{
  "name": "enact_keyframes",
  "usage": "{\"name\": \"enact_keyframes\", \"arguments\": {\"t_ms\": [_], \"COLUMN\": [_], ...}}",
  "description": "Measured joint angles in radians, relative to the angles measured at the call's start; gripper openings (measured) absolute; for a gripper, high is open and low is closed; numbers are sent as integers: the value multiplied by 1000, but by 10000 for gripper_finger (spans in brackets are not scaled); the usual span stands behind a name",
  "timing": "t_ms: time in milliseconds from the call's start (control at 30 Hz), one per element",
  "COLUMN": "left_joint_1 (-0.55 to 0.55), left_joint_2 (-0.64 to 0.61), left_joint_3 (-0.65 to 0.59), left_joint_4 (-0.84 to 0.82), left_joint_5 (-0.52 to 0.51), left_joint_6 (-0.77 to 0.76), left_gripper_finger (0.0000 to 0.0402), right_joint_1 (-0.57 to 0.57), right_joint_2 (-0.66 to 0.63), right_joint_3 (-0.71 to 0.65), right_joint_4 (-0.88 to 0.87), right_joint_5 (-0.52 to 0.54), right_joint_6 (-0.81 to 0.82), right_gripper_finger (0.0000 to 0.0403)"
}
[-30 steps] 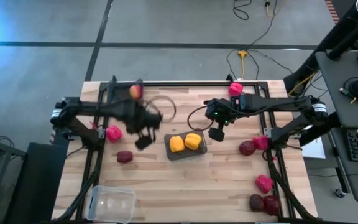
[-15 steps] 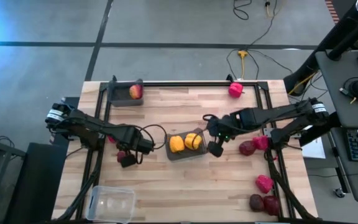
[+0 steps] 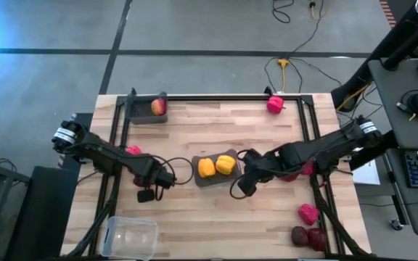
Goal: Sort produce into baskets
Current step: Put the top left apple into the top black bin
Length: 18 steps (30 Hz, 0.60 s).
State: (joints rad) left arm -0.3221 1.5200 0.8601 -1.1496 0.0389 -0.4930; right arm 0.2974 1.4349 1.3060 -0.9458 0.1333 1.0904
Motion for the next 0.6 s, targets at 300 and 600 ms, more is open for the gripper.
{"name": "enact_keyframes", "arguments": {"t_ms": [300, 600], "left_joint_1": [-25, -25], "left_joint_2": [5, -8], "left_joint_3": [-133, -125], "left_joint_4": [76, 108], "left_joint_5": [0, -32], "left_joint_6": [-56, -61], "left_gripper_finger": [387, 279], "right_joint_1": [-14, -23], "right_joint_2": [38, 49], "right_joint_3": [0, 15], "right_joint_4": [26, 42], "right_joint_5": [0, -3], "right_joint_6": [-3, -18], "right_gripper_finger": [400, 400]}}
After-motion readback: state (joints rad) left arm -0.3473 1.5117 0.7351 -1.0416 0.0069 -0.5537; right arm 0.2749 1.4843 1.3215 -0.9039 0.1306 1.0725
